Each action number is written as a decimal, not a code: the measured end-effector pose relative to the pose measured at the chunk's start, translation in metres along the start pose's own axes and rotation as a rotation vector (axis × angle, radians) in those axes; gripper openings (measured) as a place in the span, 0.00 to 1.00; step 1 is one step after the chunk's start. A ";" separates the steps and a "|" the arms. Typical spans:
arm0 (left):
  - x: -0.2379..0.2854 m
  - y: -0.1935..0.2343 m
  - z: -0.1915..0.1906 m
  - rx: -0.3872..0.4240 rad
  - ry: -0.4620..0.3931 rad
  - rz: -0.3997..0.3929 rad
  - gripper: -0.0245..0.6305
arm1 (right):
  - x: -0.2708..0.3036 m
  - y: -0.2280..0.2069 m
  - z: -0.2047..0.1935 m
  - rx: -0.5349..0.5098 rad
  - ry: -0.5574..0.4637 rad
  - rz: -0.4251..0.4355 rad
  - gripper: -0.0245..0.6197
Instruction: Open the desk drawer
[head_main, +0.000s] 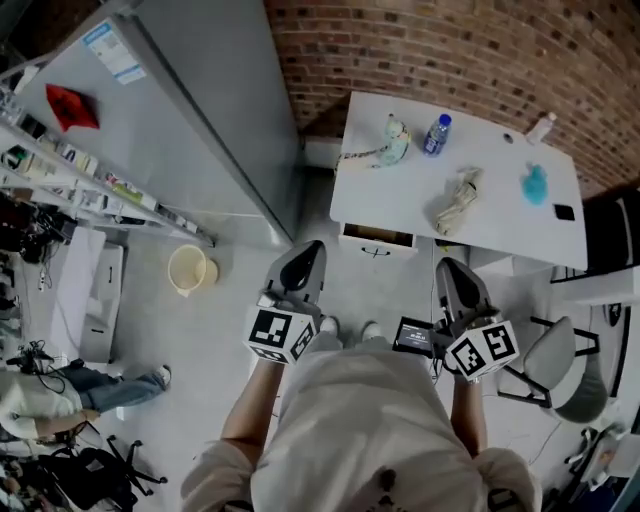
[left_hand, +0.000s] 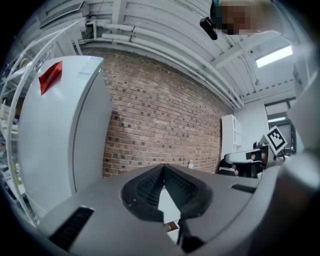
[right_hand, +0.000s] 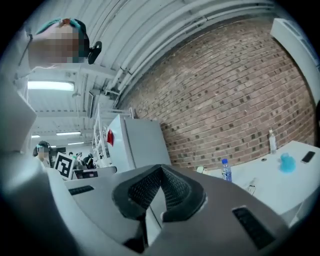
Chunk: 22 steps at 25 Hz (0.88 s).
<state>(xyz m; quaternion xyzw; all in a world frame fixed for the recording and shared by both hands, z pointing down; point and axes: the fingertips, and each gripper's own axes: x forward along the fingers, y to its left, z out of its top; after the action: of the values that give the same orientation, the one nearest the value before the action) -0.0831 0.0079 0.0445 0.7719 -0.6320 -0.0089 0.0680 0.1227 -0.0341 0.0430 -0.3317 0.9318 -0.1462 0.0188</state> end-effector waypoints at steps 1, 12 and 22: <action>-0.003 -0.001 0.008 0.013 -0.008 0.011 0.05 | 0.002 0.004 0.007 -0.009 -0.002 0.014 0.08; -0.009 -0.015 0.053 0.006 -0.063 0.018 0.05 | 0.014 0.026 0.035 0.005 -0.024 0.106 0.08; 0.006 -0.017 0.049 -0.001 -0.045 -0.029 0.05 | 0.022 0.027 0.026 -0.001 0.001 0.069 0.08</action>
<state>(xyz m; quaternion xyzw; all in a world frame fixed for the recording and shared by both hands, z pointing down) -0.0707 0.0010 -0.0058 0.7806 -0.6221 -0.0275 0.0538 0.0926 -0.0342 0.0122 -0.2991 0.9428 -0.1451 0.0229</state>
